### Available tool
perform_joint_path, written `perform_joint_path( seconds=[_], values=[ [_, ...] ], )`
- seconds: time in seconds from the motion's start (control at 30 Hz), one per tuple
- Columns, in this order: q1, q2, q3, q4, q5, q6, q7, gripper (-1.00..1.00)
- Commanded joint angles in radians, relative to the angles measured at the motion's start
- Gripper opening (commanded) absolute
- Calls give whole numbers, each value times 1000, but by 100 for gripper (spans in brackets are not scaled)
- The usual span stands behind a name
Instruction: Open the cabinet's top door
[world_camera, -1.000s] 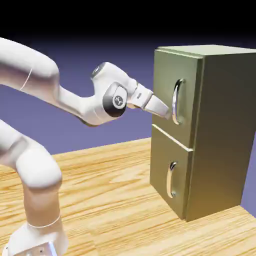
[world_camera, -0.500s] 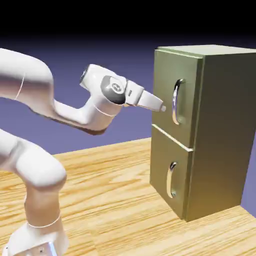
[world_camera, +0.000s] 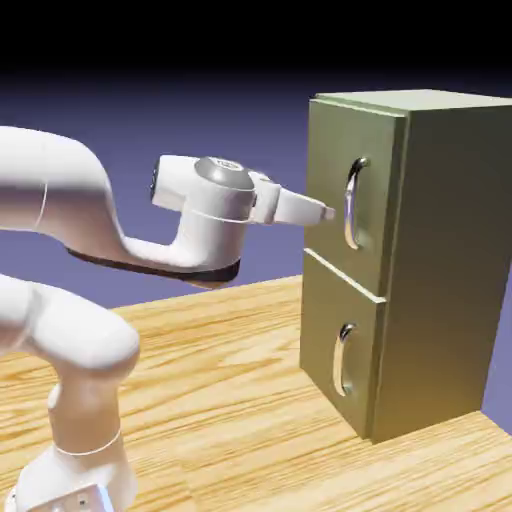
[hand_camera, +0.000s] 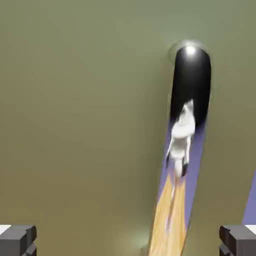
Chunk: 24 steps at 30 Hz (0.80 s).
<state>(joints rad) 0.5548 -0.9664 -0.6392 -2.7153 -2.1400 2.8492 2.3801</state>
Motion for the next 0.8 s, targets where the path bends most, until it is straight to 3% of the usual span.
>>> perform_joint_path(
  seconds=[0.0, 0.5, 0.67, 0.7, 0.77],
  values=[
    [11, -8, -13, 2, -44, -4, 33, 0],
    [156, -114, -183, 27, -613, -54, 470, 0],
    [328, -6, -281, 146, -666, -115, 511, 0],
    [328, -6, -281, 146, -666, -115, 511, -100],
    [292, 0, -247, 123, -640, -135, 516, -100]
  ],
)
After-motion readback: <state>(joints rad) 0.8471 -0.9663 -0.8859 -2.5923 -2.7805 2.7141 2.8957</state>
